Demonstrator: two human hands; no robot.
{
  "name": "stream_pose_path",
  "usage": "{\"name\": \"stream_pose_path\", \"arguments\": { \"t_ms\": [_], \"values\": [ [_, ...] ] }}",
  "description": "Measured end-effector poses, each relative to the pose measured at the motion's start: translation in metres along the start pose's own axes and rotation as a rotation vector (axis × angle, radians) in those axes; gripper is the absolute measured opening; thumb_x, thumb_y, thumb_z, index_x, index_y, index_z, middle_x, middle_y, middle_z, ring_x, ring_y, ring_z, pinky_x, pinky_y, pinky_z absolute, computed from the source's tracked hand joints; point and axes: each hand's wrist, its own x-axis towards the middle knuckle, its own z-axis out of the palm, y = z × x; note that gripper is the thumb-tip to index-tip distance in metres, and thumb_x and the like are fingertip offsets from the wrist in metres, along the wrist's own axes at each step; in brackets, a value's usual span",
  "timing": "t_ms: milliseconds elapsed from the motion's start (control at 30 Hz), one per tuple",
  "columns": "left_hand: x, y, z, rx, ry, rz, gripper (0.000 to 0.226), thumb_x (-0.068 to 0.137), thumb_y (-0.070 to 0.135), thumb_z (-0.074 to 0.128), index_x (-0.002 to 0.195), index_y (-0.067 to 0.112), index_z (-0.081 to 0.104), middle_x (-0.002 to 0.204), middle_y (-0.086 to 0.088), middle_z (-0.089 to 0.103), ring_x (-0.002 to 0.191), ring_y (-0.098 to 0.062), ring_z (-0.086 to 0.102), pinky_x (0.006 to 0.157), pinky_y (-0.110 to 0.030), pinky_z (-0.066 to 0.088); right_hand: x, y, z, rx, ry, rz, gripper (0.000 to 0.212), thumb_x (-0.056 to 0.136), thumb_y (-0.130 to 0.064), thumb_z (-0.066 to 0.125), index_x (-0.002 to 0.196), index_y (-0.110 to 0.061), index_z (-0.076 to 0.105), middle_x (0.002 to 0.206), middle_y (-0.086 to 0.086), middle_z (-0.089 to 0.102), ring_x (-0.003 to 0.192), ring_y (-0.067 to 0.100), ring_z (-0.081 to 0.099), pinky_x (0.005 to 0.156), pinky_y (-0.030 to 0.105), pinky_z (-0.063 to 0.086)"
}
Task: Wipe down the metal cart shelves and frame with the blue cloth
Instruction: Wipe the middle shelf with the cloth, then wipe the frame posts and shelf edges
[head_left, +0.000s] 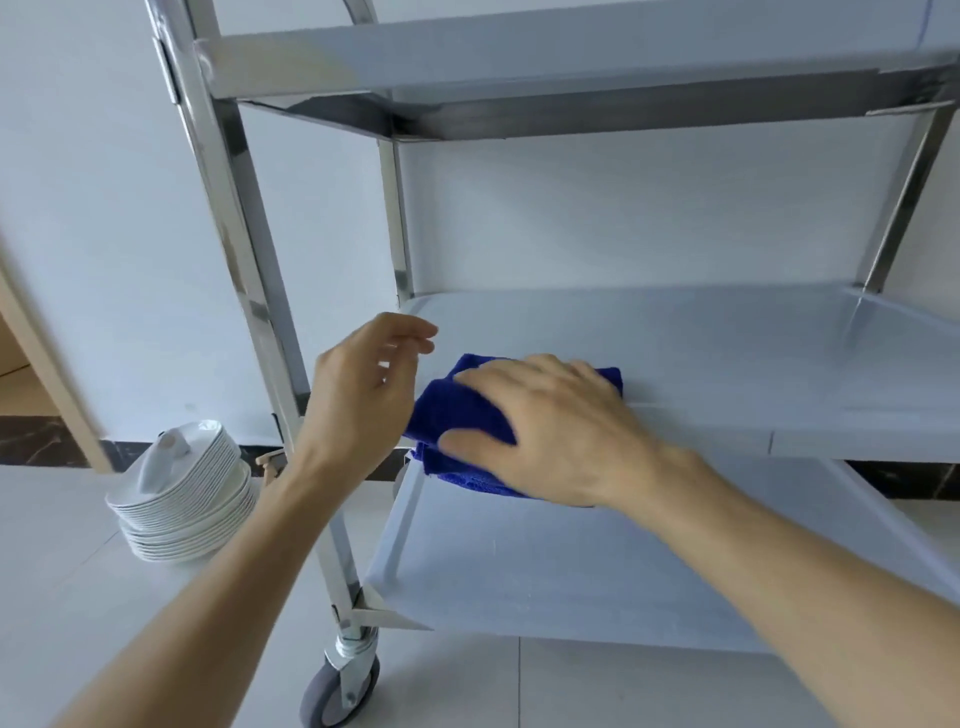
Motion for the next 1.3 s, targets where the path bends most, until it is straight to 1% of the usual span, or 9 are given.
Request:
{"name": "stream_pose_path", "arguments": {
  "t_ms": [100,167,233,367,500,667,900,1067,1300],
  "values": [
    [0.001,-0.001,0.013,-0.024,-0.025,-0.057,0.031,0.098,0.013,0.043,0.107,0.032,0.066,0.099,0.018,0.07,0.093,-0.003,0.065,0.066,-0.014,0.053,-0.002,0.003,0.013,-0.205,0.005,-0.043,0.069,0.09,-0.074,0.032,0.148,-0.038,0.03,0.153,-0.011,0.039,0.134,0.023,0.041,0.106,0.044,0.034],
    [0.0,-0.001,0.025,0.033,-0.107,-0.061,0.024,0.1,0.024,0.046,0.113,0.031,0.065,0.103,0.019,0.068,0.093,-0.007,0.065,0.073,-0.028,0.056,-0.013,0.024,0.007,-0.201,0.049,-0.067,0.067,0.09,-0.073,0.039,0.147,-0.038,0.035,0.152,-0.012,0.042,0.134,0.02,0.044,0.103,0.041,0.036],
    [-0.003,0.0,0.036,0.279,-0.162,0.057,0.025,0.102,0.031,0.044,0.117,0.028,0.063,0.11,0.013,0.068,0.095,-0.015,0.063,0.08,-0.036,0.051,-0.035,0.054,-0.003,-0.2,0.09,-0.067,0.067,0.087,-0.074,0.046,0.145,-0.039,0.043,0.149,-0.013,0.046,0.133,0.017,0.048,0.1,0.038,0.041],
    [-0.006,0.003,0.045,0.549,-0.135,0.215,0.022,0.102,0.025,0.044,0.099,0.023,0.066,0.104,0.004,0.07,0.092,-0.029,0.059,0.08,-0.04,0.043,-0.098,0.129,-0.033,-0.294,0.127,0.026,0.07,0.083,-0.078,0.047,0.141,-0.039,0.051,0.144,-0.015,0.053,0.128,0.012,0.055,0.096,0.034,0.047],
    [-0.003,0.013,0.05,0.463,-0.155,0.224,0.02,0.1,0.03,0.048,0.1,0.023,0.067,0.108,0.005,0.068,0.096,-0.028,0.06,0.079,-0.038,0.041,-0.138,0.177,-0.052,-0.345,0.166,0.108,0.072,0.082,-0.076,0.047,0.142,-0.036,0.051,0.142,-0.013,0.056,0.123,0.015,0.059,0.092,0.036,0.051],
    [-0.005,0.039,0.068,0.416,-0.196,0.262,0.026,0.102,0.033,0.043,0.112,0.025,0.066,0.117,0.006,0.066,0.104,-0.026,0.059,0.085,-0.037,0.04,-0.106,0.144,-0.029,-0.407,0.221,0.109,0.081,0.07,-0.067,0.072,0.134,-0.018,0.06,0.136,0.001,0.063,0.116,0.026,0.064,0.094,0.042,0.051],
    [-0.009,0.055,0.086,0.382,-0.163,0.236,0.028,0.102,0.031,0.04,0.118,0.028,0.064,0.121,0.01,0.065,0.104,-0.02,0.062,0.081,-0.036,0.043,-0.063,0.092,0.004,-0.378,0.236,-0.001,0.062,0.087,-0.049,0.058,0.14,-0.019,0.05,0.142,0.005,0.055,0.116,0.034,0.057,0.094,0.049,0.046],
    [-0.014,0.061,0.095,0.398,-0.209,0.287,0.027,0.101,0.034,0.044,0.116,0.025,0.064,0.113,0.006,0.067,0.095,-0.025,0.063,0.075,-0.035,0.041,-0.103,0.15,-0.02,-0.381,0.396,-0.139,0.059,0.073,-0.03,0.069,0.13,-0.019,0.064,0.133,0.001,0.065,0.111,0.027,0.066,0.086,0.041,0.055],
    [-0.022,0.089,0.122,0.35,-0.312,0.383,0.025,0.098,0.035,0.048,0.115,0.025,0.064,0.115,0.007,0.064,0.089,-0.021,0.055,0.078,-0.033,0.033,-0.171,0.248,-0.052,-0.442,0.328,0.018,0.072,0.067,-0.032,0.083,0.134,-0.022,0.06,0.138,-0.005,0.06,0.121,0.019,0.061,0.093,0.038,0.052]
  ]
}}
